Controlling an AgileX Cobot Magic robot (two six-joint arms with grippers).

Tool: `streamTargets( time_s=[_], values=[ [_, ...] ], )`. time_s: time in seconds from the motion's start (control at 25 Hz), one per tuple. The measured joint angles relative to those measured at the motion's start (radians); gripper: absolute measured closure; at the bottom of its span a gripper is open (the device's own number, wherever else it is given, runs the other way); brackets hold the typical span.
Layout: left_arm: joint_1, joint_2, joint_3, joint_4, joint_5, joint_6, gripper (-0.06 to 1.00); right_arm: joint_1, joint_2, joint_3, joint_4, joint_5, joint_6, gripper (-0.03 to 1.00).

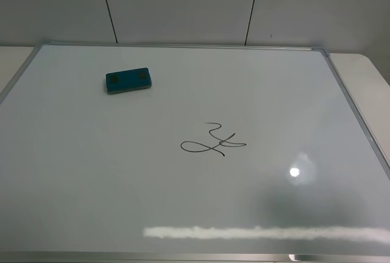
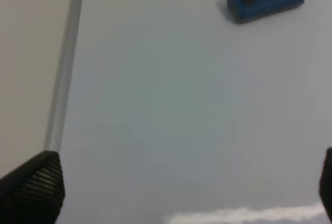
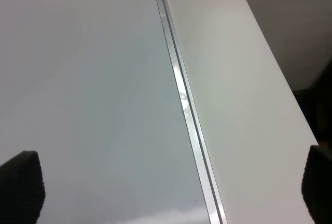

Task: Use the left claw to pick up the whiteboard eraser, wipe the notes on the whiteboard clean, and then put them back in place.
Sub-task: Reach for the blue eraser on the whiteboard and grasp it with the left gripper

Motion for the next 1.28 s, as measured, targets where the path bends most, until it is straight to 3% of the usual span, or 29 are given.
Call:
streamTargets(
  time_s=[0.2, 0.52, 0.56, 0.68, 0.84, 1.04, 1.28],
  values=[
    [0.0, 0.156, -0.04, -0.036, 0.011, 0.038, -0.05, 0.0, 0.0, 0.0, 0.0, 0.0, 0.0, -0.02],
    [0.0, 0.668, -0.277, -0.071, -0.01, 0.345, -0.05, 0.0, 0.0, 0.0, 0.0, 0.0, 0.0, -0.02],
    [0.0, 0.668, -0.277, -0.071, -0.01, 0.345, -0.05, 0.0, 0.0, 0.0, 0.0, 0.0, 0.0, -0.02],
    [-0.002, 0.947, -0.425, -0.092, -0.027, 0.478, -0.05, 0.0, 0.0, 0.0, 0.0, 0.0, 0.0, -0.02],
    [-0.075, 1.217, -0.556, -0.072, -0.027, 0.546, -0.05, 0.0, 0.0, 0.0, 0.0, 0.0, 0.0, -0.02],
    [-0.194, 1.478, -0.734, 0.012, -0.035, 0.613, -0.05, 0.0, 0.0, 0.0, 0.0, 0.0, 0.0, -0.02],
    [-0.261, 1.707, -0.912, 0.029, -0.039, 0.669, -0.05, 0.0, 0.0, 0.0, 0.0, 0.0, 0.0, -0.02]
  ],
)
